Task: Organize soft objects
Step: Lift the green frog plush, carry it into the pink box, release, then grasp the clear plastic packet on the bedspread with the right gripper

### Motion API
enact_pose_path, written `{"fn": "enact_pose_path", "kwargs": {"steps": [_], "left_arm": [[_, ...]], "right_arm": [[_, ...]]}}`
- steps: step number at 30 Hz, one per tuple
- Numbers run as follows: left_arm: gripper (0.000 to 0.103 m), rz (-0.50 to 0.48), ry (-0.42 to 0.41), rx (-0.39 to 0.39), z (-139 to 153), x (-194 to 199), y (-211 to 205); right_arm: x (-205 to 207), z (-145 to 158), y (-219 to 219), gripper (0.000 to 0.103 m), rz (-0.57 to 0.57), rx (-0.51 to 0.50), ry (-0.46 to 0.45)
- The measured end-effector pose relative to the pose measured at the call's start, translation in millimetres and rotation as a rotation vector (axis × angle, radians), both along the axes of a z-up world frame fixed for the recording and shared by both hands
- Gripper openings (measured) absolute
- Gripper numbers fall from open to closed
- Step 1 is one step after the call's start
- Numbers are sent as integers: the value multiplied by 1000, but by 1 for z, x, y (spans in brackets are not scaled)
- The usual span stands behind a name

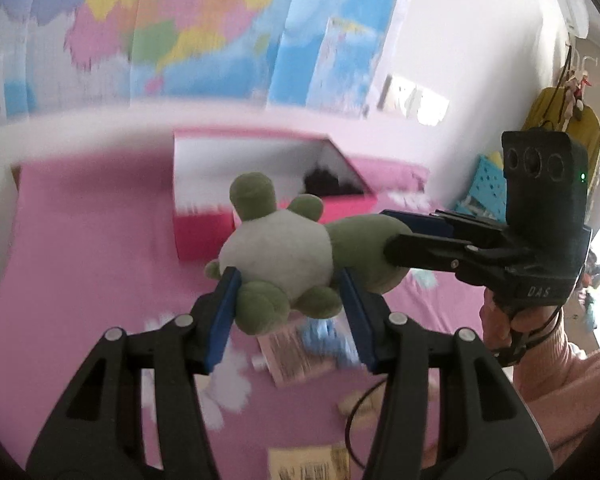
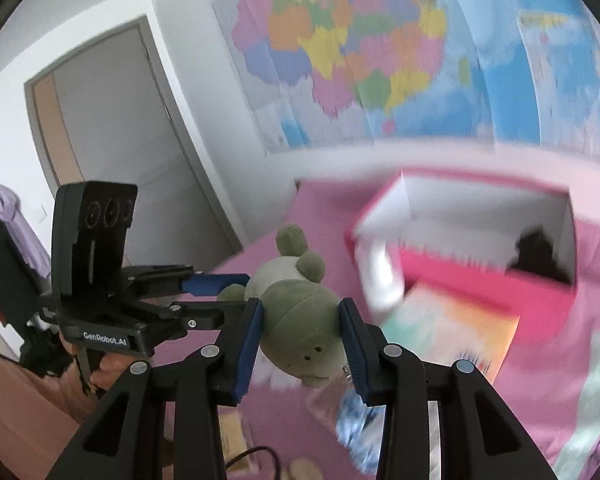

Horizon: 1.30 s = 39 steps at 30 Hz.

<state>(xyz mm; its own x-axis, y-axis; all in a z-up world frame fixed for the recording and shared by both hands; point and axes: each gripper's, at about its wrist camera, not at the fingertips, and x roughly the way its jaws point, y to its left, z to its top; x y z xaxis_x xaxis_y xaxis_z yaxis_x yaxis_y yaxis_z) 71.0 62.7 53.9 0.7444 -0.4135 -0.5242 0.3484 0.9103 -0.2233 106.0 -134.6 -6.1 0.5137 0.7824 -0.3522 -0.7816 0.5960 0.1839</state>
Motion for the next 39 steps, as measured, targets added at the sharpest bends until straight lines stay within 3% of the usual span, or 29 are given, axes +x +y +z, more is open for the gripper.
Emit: {"fn": "enact_pose_path", "kwargs": {"steps": [5, 10, 20, 22, 25, 29, 34, 39], "left_arm": [[53, 38, -61, 51, 29, 38, -7], [53, 77, -23, 67, 31, 91, -7], [53, 147, 133, 64, -17, 169, 1], [45, 159, 161, 53, -24, 174, 4], [45, 171, 166, 41, -27, 171, 9], [46, 191, 103, 59, -17, 150, 13], [58, 157, 39, 52, -6, 114, 13], [59, 97, 11, 69, -7, 76, 3]], "right_arm": [[31, 38, -2, 39, -11, 55, -59], [75, 57, -3, 39, -40, 80, -46], [173, 25, 14, 39, -77, 79, 122], [187, 15, 18, 42, -105, 59, 158], [197, 2, 20, 42, -162, 15, 189], [186, -3, 7, 42, -193, 4, 185], [150, 3, -19, 47, -159, 43, 182], [101, 8, -34, 52, -111, 31, 153]]}}
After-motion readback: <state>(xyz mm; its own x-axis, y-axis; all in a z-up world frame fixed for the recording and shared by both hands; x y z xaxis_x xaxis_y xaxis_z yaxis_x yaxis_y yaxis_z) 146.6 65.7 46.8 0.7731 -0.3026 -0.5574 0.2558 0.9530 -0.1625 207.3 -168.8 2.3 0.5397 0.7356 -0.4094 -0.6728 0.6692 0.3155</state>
